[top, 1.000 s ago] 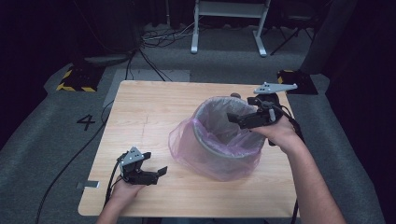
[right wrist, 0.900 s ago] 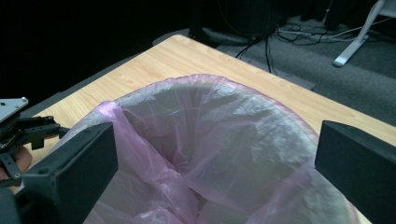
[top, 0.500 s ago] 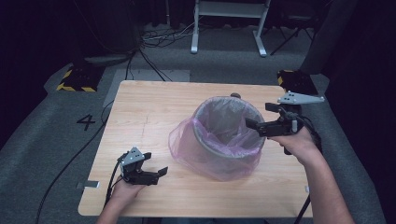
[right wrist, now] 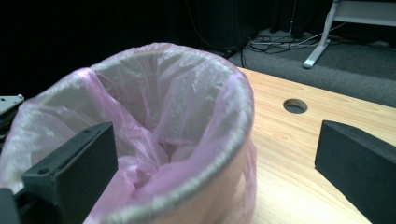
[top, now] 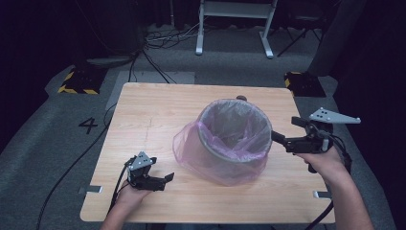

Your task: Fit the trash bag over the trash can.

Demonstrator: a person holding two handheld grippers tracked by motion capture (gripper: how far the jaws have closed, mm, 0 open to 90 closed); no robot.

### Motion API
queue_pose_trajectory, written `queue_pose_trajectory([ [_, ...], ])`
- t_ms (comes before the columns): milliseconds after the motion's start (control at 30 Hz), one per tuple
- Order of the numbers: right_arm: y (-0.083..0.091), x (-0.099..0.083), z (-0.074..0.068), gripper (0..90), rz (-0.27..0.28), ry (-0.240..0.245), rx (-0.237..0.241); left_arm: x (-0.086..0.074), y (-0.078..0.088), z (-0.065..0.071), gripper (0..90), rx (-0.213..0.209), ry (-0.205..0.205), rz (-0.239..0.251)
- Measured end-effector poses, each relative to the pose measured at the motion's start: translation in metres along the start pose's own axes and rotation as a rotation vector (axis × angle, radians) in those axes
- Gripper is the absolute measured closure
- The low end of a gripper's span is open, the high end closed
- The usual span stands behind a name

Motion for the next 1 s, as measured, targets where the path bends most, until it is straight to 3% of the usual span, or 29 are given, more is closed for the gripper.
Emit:
queue_pose_trajectory([
  [200, 0.011, -0.032, 0.016, 0.0, 0.005, -0.004, -0.045, 0.001, -0.001, 0.003, 4.4, -0.003, -0.007, 0.001],
  [367, 0.016, -0.071, 0.036, 0.0, -0.024, -0.067, -0.078, 0.001, 0.0, 0.003, 4.3, -0.009, -0.009, 0.005],
  [567, 0.018, -0.103, 0.051, 0.0, -0.03, -0.111, -0.117, 0.001, 0.002, 0.002, 4.3, -0.01, -0.005, 0.012],
  [800, 0.007, -0.153, 0.054, 0.0, -0.086, -0.145, -0.147, 0.0, 0.002, 0.002, 4.3, -0.009, -0.006, 0.007],
  [1000, 0.0, -0.195, 0.054, 0.0, -0.106, -0.215, -0.171, 0.0, 0.002, 0.001, 4.3, -0.011, -0.003, 0.013],
])
Point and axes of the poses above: each handheld gripper's, and its own axes: y roughly backward along the jaws, x roughly out of its top, z roughly to its right, the point moved 7 cm from there along -y, roughly forward along the jaws, and after that the axes turned 14 degrees about -x, right-handed, at the moved point
